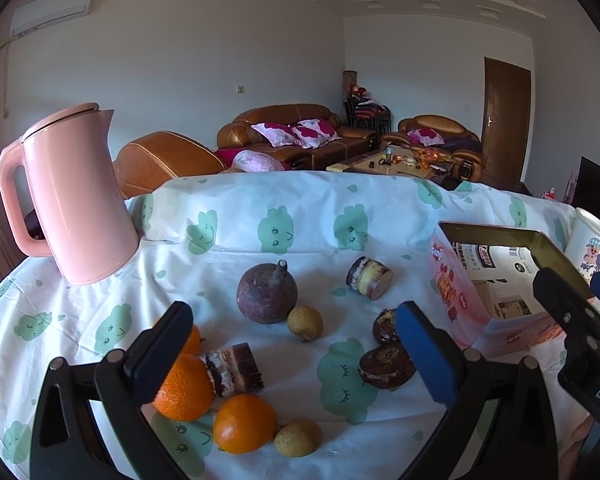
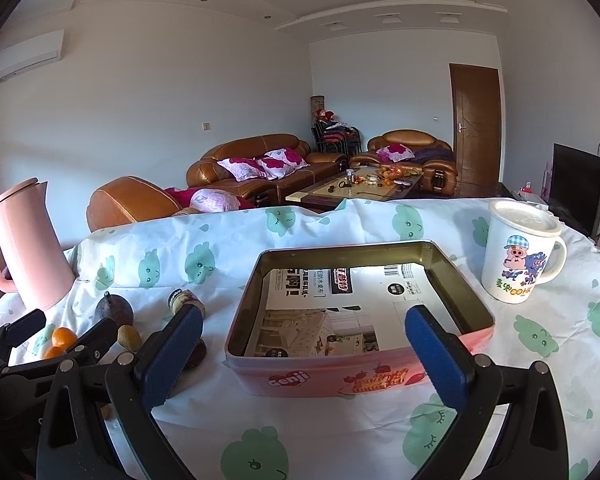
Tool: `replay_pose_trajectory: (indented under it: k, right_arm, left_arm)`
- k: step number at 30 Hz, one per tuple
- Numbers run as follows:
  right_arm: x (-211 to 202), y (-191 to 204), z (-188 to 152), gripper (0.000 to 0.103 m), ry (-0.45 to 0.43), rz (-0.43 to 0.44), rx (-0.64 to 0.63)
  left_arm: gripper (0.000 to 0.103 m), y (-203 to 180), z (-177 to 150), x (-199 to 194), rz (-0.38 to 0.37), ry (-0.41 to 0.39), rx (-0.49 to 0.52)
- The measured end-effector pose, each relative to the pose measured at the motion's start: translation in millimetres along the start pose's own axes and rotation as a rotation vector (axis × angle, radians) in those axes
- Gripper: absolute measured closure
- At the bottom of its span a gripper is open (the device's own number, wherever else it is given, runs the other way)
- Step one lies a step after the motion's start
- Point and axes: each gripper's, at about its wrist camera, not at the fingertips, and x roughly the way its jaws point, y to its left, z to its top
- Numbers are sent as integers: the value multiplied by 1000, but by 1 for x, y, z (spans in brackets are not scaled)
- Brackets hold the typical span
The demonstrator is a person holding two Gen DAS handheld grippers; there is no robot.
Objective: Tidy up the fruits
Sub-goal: 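Move the right tool toward the small yellow fruit and open it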
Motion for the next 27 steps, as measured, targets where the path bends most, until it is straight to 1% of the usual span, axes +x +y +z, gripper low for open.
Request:
replay_pose_trajectory:
  k: [10,14,20,23,25,26,27]
  right_arm:
    - [0,0,0,1,3,3,-8]
    - [2,0,-1,1,33,26,-2]
    - [7,8,-6,1,119,124,24]
    - [1,23,-11,1,133,175,-12]
    - [-2,37,-15,2,158,221,-43]
    - [-2,43,-18,3,175,244,-57]
    - [-3,51,-21,9,193,267,-72]
  left_arm:
    - [0,1,1,0,0,7,4]
    - [0,6,0,0,18,26,16]
    - [0,27,-8,-1,50,69,9]
    - [0,42,-11,-4,78,77,7]
    - [0,53,-14,-5,97,86,-3]
    - [0,60,-14,-5,103,92,-12]
    - [0,66,-15,-6,100,98,-20]
